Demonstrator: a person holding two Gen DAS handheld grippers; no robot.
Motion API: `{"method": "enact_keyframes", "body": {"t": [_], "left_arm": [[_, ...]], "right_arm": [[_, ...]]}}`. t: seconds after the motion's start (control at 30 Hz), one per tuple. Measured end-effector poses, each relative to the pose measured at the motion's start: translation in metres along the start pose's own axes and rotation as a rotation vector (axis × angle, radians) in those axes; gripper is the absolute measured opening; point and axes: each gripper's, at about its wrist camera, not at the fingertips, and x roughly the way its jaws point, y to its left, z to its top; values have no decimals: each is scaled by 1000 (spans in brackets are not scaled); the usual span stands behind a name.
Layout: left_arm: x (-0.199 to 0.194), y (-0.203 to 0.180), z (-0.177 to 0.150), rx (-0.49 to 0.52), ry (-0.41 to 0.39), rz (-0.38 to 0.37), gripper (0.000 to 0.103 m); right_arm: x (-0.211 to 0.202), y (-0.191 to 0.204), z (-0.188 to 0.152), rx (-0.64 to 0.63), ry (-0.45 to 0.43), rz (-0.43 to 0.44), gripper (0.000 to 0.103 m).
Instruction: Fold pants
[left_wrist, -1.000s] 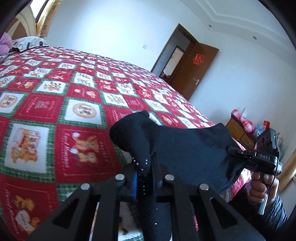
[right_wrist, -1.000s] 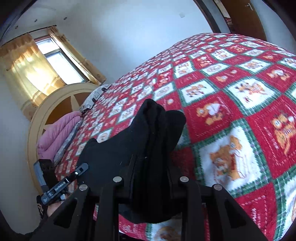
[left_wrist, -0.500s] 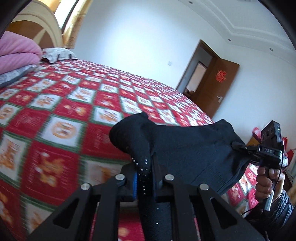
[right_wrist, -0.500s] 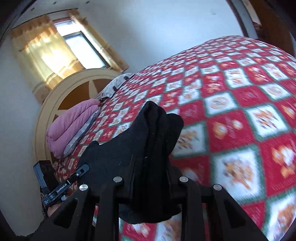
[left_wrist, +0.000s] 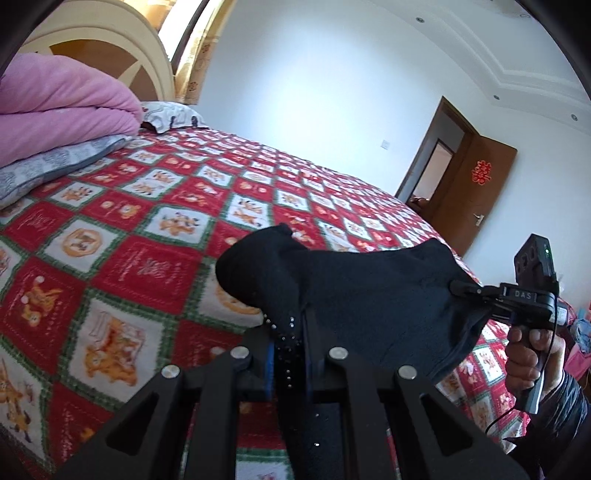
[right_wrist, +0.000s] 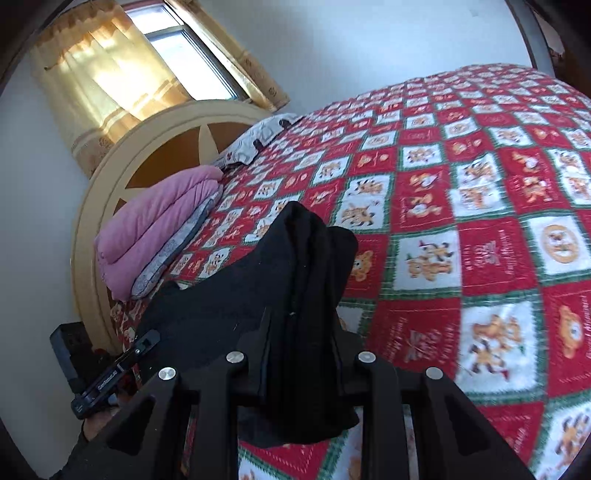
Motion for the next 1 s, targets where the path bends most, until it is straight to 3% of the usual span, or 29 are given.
{"method": "enact_keyframes", "body": {"t": [0.53, 1.0], "left_arm": [[18, -1, -14, 110, 36, 96, 16], [34, 11, -28, 81, 92, 152, 53]], "right_arm": [[45, -28, -7, 64, 82, -51, 26], [64, -51, -14, 141, 106, -87, 33]]}}
